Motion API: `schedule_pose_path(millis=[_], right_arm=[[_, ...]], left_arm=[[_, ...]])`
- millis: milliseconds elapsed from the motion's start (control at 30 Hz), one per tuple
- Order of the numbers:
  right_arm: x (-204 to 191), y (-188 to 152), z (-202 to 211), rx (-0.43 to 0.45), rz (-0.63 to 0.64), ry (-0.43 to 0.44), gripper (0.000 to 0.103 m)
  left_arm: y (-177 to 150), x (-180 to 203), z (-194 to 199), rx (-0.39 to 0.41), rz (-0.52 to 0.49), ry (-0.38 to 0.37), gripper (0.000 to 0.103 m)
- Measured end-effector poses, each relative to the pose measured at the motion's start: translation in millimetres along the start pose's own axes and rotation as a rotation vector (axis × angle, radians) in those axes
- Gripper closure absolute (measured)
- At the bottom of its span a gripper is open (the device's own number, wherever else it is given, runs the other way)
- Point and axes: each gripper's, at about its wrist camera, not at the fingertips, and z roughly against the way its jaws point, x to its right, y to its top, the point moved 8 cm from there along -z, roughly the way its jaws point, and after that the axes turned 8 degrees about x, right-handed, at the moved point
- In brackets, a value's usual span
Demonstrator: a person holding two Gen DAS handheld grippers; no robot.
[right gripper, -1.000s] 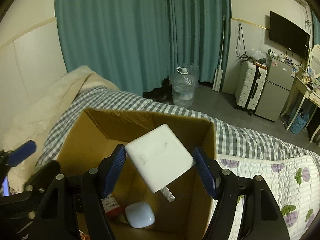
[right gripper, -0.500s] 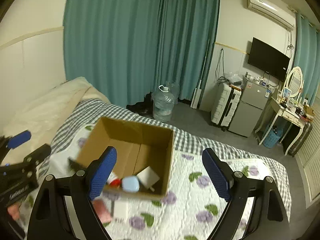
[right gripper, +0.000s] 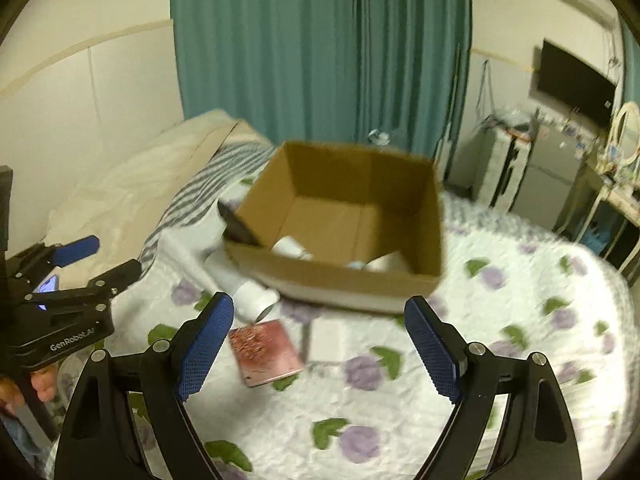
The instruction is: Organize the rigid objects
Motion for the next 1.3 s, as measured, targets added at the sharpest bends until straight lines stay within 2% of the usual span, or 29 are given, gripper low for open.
schedule_pose_path(millis=[267, 533, 700, 1067, 1300], right_arm=[[-27.2, -27.5, -68.0, -0.089, -0.020, 0.054, 0.016], [-49.1, -50.6, -119.9, -0.152, -0.047, 0.063, 0.016], [-61.5, -57.8, -139.1, -0.173, -0.038, 0.068, 0.016], [-66.0, -56.3, -168.3, -0.192, -0.106, 0.081, 0.016], [-68.3, -56.4, -163.1, -0.182, -0.087, 0.087, 0.036]], left_arm=[[-15.3, -13.9, -44.8, -0.039, -0.005, 0.017, 0.030], [-33.8, -29.3, -62.5, -0.072, -0.010, 0.035, 0.030], [-36.1, -35.4, -66.5, -0.074, -0.016, 0.065, 0.030], [-42.6, -46.1, -73.8, -0.108, 0.031, 0.068, 0.030], [-43.4, -47.2, -75.3, -0.110, 0.034, 0.067, 0.030]])
